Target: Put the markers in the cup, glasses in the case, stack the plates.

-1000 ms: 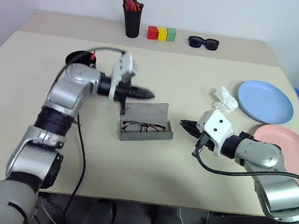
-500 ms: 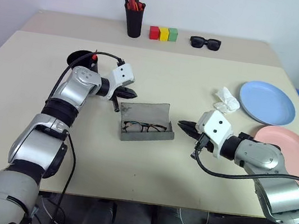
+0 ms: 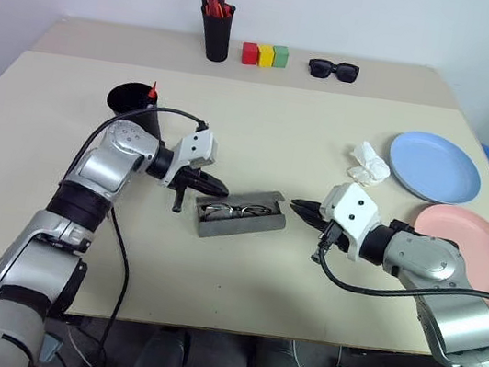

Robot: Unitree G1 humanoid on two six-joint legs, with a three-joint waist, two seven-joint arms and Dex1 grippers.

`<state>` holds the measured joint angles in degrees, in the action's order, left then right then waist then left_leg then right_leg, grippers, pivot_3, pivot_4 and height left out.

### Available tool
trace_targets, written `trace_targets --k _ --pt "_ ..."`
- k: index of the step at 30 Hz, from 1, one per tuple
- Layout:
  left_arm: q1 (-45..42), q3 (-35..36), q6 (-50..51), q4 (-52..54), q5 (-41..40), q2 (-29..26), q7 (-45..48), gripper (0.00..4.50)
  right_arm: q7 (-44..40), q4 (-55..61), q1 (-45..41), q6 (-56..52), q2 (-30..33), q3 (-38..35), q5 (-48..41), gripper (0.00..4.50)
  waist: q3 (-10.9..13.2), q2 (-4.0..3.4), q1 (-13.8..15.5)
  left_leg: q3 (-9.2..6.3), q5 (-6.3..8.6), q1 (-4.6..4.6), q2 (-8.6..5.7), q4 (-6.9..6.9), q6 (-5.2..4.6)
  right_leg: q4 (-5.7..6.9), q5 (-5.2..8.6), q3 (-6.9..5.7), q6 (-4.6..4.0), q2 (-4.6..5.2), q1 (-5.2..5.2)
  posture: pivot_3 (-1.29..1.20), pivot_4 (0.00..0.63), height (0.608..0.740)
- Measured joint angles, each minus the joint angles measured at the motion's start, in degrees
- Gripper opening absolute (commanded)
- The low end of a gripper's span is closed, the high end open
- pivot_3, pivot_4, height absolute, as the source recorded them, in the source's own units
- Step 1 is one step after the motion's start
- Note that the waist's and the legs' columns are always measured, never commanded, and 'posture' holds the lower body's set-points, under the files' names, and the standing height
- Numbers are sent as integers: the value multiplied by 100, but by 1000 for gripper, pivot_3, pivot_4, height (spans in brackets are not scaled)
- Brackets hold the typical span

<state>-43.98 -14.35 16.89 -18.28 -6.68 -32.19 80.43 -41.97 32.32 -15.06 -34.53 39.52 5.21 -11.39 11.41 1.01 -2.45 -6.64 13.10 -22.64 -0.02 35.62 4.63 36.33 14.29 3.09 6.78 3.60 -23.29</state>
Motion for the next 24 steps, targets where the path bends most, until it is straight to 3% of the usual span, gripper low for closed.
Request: trace_targets --k 5,12,18,21,24 --pt "486 -134 161 847 -96 -218 95 0 1 -8 -1 11 0 3 1 61 0 -1 -4 1 0 2 0 0 0 0 0 1 -1 0 1 0 150 740" --pt "537 -281 -371 922 122 -311 -150 0 17 -52 -53 56 -1 8 13 61 -1 -2 4 2 0 12 0 2 0 -1 1 1 -3 0 12 0 150 740" --pt "519 486 -74 966 -497 235 -980 0 299 -704 -570 -134 154 -345 154 61 0 0 8 2 0 2 0 14 -1 -1 -1 1 -1 2 9 0 150 740" --pt "569 928 9 1325 -745 119 -1250 0 536 -1494 -765 -257 269 -577 316 799 -1 -2 -7 2 1 11 0 1 -1 0 -1 2 -2 2 9 0 150 740" --pt "875 1176 154 1849 -906 -10 -1491 0 794 -2508 -961 -155 558 -541 732 2247 -1 -4 -8 6 1 12 0 -3 -1 -2 -1 4 -2 4 8 0 150 740"
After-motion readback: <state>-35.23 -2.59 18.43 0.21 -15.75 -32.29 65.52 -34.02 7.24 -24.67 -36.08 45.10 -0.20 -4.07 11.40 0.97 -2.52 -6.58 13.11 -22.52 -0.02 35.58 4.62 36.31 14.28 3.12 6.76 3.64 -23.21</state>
